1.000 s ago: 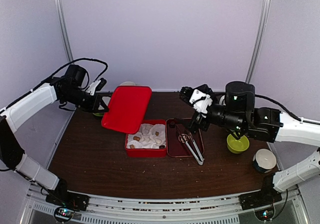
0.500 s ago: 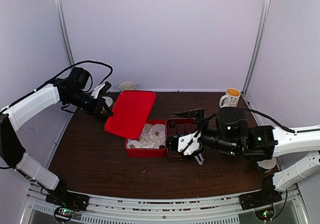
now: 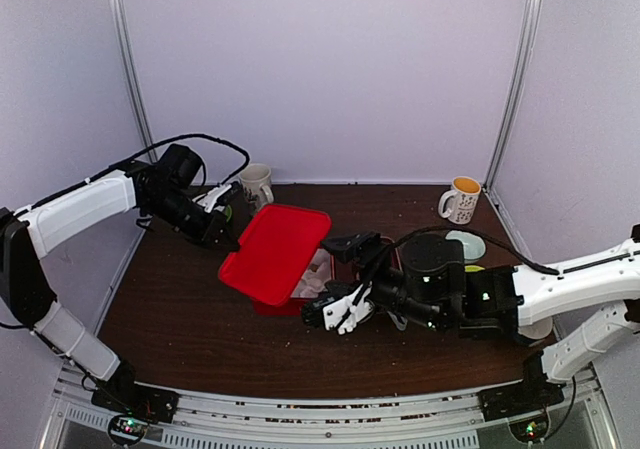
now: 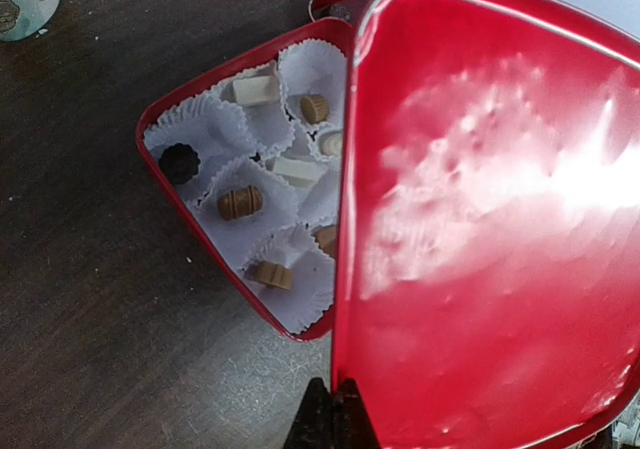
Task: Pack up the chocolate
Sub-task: Pass from the left arm to the right
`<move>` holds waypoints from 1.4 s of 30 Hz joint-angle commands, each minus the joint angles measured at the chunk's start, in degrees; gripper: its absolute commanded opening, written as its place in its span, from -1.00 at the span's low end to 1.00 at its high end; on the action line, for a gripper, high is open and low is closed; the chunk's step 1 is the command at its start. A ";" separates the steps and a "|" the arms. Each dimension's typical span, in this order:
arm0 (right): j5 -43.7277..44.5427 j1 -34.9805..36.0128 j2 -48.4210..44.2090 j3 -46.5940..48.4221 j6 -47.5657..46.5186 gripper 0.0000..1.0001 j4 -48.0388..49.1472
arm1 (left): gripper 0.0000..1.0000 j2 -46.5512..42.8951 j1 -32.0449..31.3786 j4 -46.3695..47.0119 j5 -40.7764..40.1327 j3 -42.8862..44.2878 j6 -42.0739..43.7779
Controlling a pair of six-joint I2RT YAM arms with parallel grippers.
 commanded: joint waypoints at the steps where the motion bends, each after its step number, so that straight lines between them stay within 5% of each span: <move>1: 3.10 0.66 2.30 1.73 -4.44 0.55 3.14 | -1.00 0.57 -1.23 0.25 0.85 1.74 0.74; 11: 4.97 1.59 8.03 3.66 -8.04 -0.04 4.57 | -1.00 2.75 -2.31 -1.42 0.97 3.36 2.12; 32: 7.46 1.98 12.73 6.47 -8.15 -0.69 0.78 | -1.00 2.99 -2.72 -1.93 0.56 4.62 2.26; 42: 7.93 2.11 12.90 6.18 -8.19 -0.93 2.35 | -0.33 0.87 -2.65 -0.35 -0.02 4.84 1.86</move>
